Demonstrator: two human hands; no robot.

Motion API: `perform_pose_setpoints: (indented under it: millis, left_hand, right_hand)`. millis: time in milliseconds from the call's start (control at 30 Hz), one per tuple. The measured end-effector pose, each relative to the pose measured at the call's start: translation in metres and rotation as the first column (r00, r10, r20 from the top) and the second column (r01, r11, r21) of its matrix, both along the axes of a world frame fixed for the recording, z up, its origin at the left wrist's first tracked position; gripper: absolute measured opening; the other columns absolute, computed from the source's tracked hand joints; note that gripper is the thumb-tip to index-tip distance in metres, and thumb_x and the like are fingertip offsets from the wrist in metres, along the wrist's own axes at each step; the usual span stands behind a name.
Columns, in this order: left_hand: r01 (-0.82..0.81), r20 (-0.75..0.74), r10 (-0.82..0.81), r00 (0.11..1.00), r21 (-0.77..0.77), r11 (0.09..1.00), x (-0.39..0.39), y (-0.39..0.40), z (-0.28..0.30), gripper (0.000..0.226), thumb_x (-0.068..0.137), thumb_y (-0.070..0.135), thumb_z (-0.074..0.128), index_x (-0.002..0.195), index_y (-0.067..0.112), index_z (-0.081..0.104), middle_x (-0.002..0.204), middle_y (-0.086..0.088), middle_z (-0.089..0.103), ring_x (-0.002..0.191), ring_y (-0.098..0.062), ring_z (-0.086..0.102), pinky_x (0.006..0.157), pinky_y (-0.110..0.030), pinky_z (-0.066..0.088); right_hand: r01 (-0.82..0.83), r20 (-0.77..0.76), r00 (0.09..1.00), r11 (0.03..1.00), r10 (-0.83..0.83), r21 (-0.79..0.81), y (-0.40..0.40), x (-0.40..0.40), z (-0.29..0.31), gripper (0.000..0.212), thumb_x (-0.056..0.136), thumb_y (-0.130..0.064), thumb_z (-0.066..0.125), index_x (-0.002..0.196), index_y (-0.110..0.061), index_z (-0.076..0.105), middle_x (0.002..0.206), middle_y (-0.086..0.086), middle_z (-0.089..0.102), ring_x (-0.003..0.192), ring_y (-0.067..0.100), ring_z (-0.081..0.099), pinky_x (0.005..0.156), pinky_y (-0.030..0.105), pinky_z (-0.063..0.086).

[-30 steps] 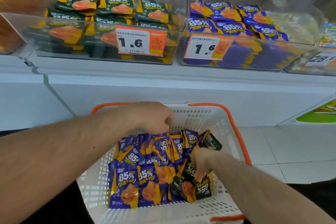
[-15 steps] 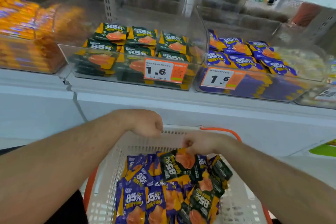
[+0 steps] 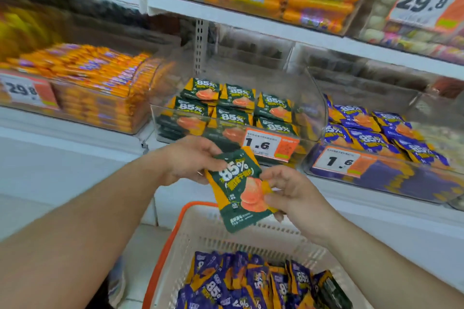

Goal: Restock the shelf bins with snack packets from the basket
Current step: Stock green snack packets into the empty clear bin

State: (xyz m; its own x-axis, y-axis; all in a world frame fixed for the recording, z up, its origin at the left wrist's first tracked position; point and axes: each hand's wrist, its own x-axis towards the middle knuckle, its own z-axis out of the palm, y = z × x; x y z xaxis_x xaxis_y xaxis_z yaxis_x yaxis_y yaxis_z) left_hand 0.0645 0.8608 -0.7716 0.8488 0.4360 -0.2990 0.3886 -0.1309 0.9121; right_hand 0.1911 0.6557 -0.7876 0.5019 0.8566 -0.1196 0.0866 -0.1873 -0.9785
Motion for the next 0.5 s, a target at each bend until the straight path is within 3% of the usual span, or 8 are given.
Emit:
perform_pose_setpoints:
  millis: [67,167,200,267,367,433,500]
  left_hand:
    - [-0.126,0.172,0.124,0.977,0.001,0.992,-0.001,0.002,0.008,0.009,0.086,0.011,0.073,0.088,0.01,0.064,0.081,-0.006,0.073,0.079,-0.022,0.066,0.077,-0.042,0.055]
    - [-0.323,0.397,0.262,0.879,0.093,0.942,0.0,0.004,0.024,0.007,0.086,0.017,0.073,0.083,0.016,0.067,0.078,-0.01,0.072,0.067,-0.017,0.064,0.066,-0.035,0.053]
    - [-0.416,0.472,0.295,0.831,0.174,0.892,0.0,0.006,0.029,0.007,0.088,0.02,0.071,0.082,0.018,0.067,0.077,-0.009,0.071,0.065,-0.017,0.064,0.064,-0.033,0.053]
    - [-0.61,0.594,0.326,0.736,0.371,0.701,-0.001,0.017,0.036,0.018,0.091,0.029,0.063,0.077,0.018,0.065,0.072,-0.001,0.068,0.067,-0.019,0.063,0.065,-0.033,0.05]
    - [-0.654,0.599,0.281,0.75,0.605,0.454,-0.001,0.043,0.03,0.02,0.091,0.031,0.053,0.081,0.02,0.067,0.074,0.0,0.068,0.077,-0.026,0.06,0.068,-0.036,0.047]
    - [-0.57,0.531,0.208,0.821,0.746,0.344,0.005,0.053,0.016,0.025,0.087,0.033,0.049,0.081,0.02,0.07,0.074,-0.001,0.069,0.078,-0.03,0.059,0.07,-0.038,0.045]
    - [-0.531,0.498,0.183,0.847,0.809,0.253,0.012,0.054,0.002,0.031,0.087,0.033,0.042,0.068,0.021,0.064,0.066,0.0,0.065,0.072,-0.031,0.058,0.071,-0.038,0.038]
  right_hand:
    - [0.025,-0.006,1.0,0.998,-0.024,0.061,0.007,-0.007,0.01,0.033,0.083,0.019,0.061,0.098,-0.011,0.065,0.083,0.008,0.064,0.051,0.014,0.051,0.042,0.024,0.039]
    - [0.081,-0.022,0.997,0.984,-0.078,0.16,0.02,-0.016,0.029,0.04,0.085,0.02,0.056,0.098,-0.015,0.071,0.076,0.005,0.067,0.053,0.021,0.049,0.043,0.024,0.04]
    - [0.104,-0.026,0.995,0.976,-0.101,0.19,0.025,-0.017,0.037,0.042,0.086,0.021,0.055,0.097,-0.016,0.071,0.073,0.004,0.067,0.055,0.023,0.048,0.044,0.024,0.041]
    - [0.151,-0.009,0.988,0.961,-0.153,0.233,0.038,-0.015,0.056,0.043,0.086,0.021,0.052,0.096,-0.017,0.07,0.065,-0.005,0.065,0.054,0.018,0.049,0.043,0.022,0.042]
    - [0.238,0.083,0.961,0.944,-0.263,0.23,0.074,0.003,0.083,0.038,0.089,0.016,0.053,0.111,-0.013,0.066,0.064,-0.011,0.065,0.045,0.008,0.051,0.044,0.02,0.044]
    - [0.289,0.096,0.946,0.938,-0.31,0.19,0.107,0.021,0.093,0.039,0.092,0.012,0.054,0.125,-0.008,0.061,0.078,-0.002,0.066,0.048,0.009,0.056,0.044,0.019,0.045]
    - [0.319,0.102,0.938,0.939,-0.332,0.125,0.143,0.037,0.096,0.039,0.093,0.007,0.055,0.13,-0.006,0.058,0.096,0.007,0.064,0.06,0.015,0.061,0.045,0.018,0.045]
